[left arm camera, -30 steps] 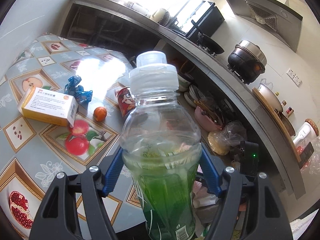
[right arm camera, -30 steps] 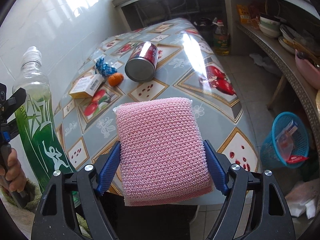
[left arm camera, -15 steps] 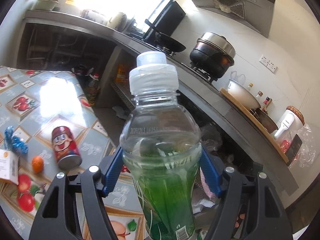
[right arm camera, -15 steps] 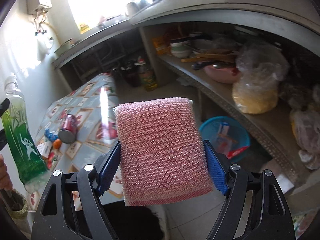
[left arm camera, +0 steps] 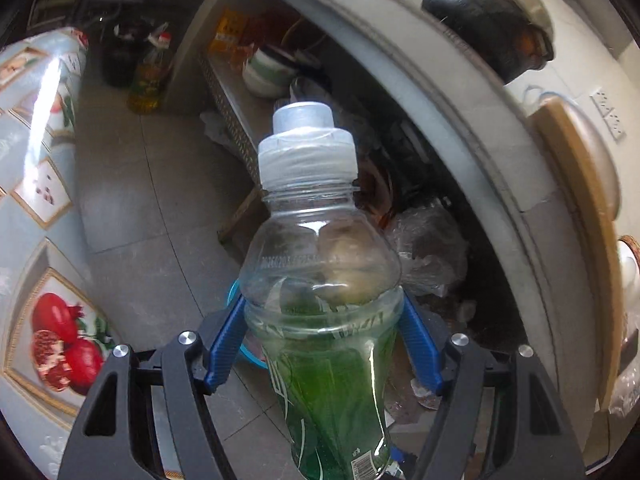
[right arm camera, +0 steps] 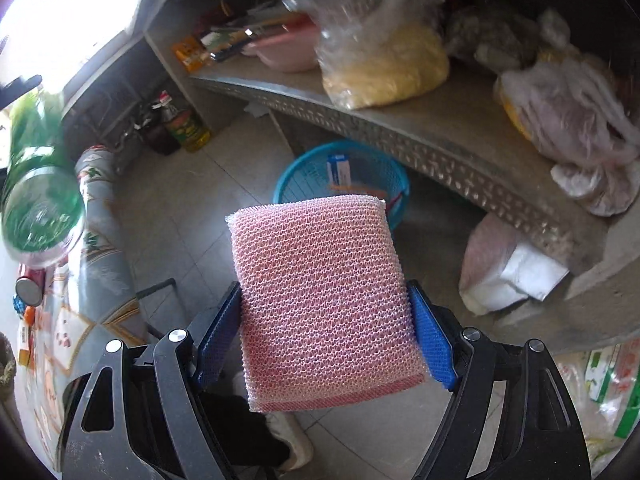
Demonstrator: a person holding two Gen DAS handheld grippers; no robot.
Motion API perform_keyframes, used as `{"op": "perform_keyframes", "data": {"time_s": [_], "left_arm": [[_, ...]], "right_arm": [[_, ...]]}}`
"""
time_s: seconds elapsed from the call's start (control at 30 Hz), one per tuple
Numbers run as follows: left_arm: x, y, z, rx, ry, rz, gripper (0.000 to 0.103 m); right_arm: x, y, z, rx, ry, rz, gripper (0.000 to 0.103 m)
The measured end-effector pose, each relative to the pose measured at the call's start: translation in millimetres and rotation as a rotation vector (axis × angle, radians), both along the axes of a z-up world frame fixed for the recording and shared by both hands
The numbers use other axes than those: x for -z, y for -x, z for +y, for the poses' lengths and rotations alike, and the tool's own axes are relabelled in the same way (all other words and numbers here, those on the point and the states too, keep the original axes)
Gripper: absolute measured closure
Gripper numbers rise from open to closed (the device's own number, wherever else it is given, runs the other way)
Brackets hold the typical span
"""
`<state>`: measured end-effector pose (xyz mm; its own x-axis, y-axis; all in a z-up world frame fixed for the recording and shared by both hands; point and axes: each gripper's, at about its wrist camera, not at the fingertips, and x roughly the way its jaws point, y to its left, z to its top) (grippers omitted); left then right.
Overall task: Collect trash
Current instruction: 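Carry the bottle and sponge over the blue wastebasket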
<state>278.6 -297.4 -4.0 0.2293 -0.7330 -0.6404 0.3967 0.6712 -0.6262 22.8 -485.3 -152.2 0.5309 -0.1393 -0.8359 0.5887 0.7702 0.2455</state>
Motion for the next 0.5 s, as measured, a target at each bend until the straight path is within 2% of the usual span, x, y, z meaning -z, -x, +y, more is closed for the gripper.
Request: {"op": "perform_keyframes", "data": {"time_s": [0.17, 0.3, 0.33, 0.43, 0.5], "left_arm": [[59, -27, -71, -0.064, -0.095, 0.113, 0.033], [112, -43, -111, -0.155, -0.044, 0.271, 0.032], [128, -44, -118, -0.168, -0.048, 0.297, 0.027], [176, -41, -135, -0.198, -0.147, 0.386, 0.024], [200, -34, -136, -0.208, -0.177, 0.463, 0.024]], "right_arm": [[21, -4, -20, 0.035, -0.068, 0.007, 0.028], [34, -2, -32, 0.071, -0.102, 0.021, 0.028], [36, -1, -34, 0.079, -0.11, 0.027, 0.028], [42, 0, -40, 0.098, -0.125, 0.04, 0.028], [44, 0, -44, 0.105, -0.133, 0.044, 0.028]]}}
